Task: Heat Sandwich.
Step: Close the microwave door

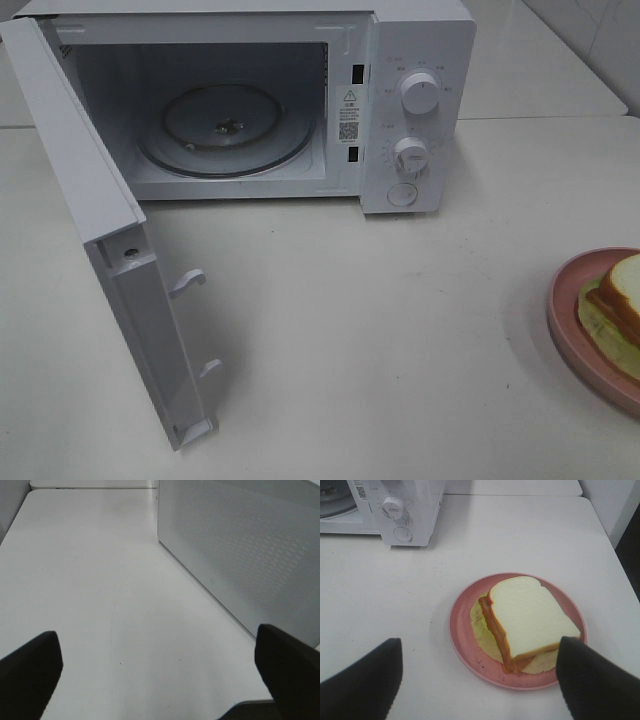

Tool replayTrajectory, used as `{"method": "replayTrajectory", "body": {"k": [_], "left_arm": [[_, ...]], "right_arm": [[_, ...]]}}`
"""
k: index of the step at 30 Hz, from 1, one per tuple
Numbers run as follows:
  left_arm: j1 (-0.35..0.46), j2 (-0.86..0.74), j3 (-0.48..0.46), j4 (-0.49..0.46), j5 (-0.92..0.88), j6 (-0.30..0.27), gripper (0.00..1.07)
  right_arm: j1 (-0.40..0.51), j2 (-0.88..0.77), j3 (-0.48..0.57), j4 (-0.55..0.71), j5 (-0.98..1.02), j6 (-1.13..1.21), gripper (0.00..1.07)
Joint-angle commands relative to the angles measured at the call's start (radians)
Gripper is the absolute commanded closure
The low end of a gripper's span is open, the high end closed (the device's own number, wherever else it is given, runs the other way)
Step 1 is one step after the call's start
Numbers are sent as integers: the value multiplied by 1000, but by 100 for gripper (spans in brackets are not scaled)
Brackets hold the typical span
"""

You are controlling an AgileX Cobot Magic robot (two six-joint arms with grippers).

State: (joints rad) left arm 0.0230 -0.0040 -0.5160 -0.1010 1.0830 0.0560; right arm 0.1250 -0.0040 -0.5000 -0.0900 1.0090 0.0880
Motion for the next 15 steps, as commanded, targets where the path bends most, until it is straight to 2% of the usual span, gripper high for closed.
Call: {"method": "replayTrajectory", "body": {"k": [1, 11, 15], "left_arm": [[-1, -16, 1, -4, -9, -2, 9], [-1, 7, -11, -1, -18, -7, 9], [-1, 81, -44, 0, -55, -6, 15]], "right_arm": [[-6, -28, 0, 2, -14, -3, 31], [-6, -28, 0, 2, -14, -3, 31], [-6, -28, 0, 2, -14, -3, 31]]}}
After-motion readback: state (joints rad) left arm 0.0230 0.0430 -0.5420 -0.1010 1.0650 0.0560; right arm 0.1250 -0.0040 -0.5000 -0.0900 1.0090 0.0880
